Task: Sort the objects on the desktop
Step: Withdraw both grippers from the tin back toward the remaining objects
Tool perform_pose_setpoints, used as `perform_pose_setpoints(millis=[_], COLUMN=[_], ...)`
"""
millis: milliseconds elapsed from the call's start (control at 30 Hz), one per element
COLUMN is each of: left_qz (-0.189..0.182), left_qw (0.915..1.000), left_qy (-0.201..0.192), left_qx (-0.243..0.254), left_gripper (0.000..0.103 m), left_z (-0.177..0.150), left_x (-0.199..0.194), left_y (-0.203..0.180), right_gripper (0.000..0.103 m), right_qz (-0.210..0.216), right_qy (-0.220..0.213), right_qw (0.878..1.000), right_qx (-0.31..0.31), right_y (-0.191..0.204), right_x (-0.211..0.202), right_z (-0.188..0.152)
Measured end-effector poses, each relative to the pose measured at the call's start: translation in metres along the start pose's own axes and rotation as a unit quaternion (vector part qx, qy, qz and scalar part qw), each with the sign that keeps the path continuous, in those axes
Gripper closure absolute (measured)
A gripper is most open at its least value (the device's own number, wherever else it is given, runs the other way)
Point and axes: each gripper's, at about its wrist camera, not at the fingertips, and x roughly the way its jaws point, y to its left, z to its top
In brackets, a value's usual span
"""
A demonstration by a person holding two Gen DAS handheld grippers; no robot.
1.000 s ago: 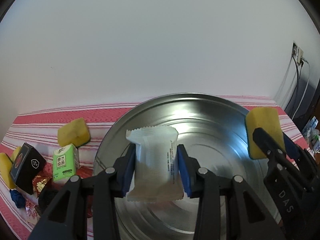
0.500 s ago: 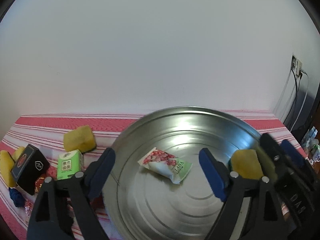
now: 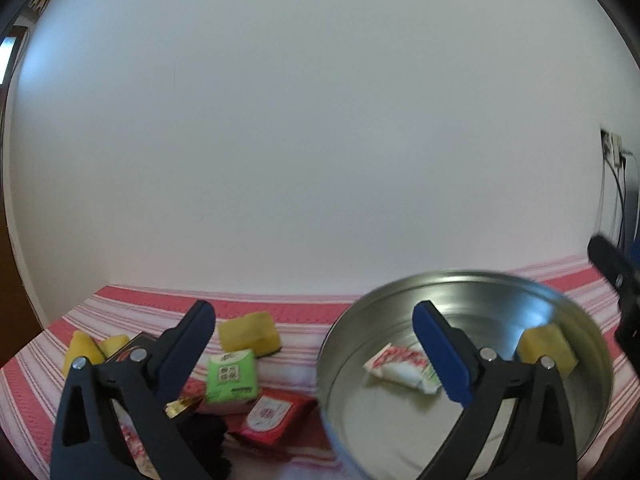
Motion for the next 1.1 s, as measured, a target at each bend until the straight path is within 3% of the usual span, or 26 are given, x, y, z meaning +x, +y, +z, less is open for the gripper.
perform_pose_setpoints(millis=[233, 367, 467, 667, 867, 1100], left_qz=[0.009, 0.000, -0.012, -0.033, -0.061, -0.057], left_qw=[0.9999, 0.9996, 0.9986, 0.9984, 0.9972, 0.9969], left_qy=[0.010, 0.001, 0.007, 0.010, 0.017, 0.030], left_qx=[0.000, -0.029, -0.051, -0.045, -0.040, -0.045], left_gripper=[0.002, 0.001, 0.001, 0.001, 0.001, 0.001], left_z=[-0.010, -0.011, -0.014, -0.016, -0.019, -0.020], left_x=[-0.003, -0.008, -0.007, -0.017, -0.020, -0.021], left_y=[0.006, 0.017, 0.025, 0.021, 0.020, 0.023], right_gripper=[0.025, 0.025, 0.012, 0.001, 0.001, 0.001], right_qz=[-0.020, -0.025, -0.033, -0.038, -0.046, -0.037], right_qy=[-0.029, -0.028, -0.037, -0.071, -0.078, -0.082], right_qw=[0.999, 0.999, 0.999, 0.997, 0.996, 0.996], right_qx=[-0.008, -0.002, -0.006, -0.016, -0.012, -0.006], right_y=[0.003, 0.001, 0.003, 0.008, 0.007, 0.004], right_x=[-0.013, -0.018, -0.026, -0.042, -0.043, -0.040], right_z=[0.004, 0.006, 0.006, 0.006, 0.007, 0.007])
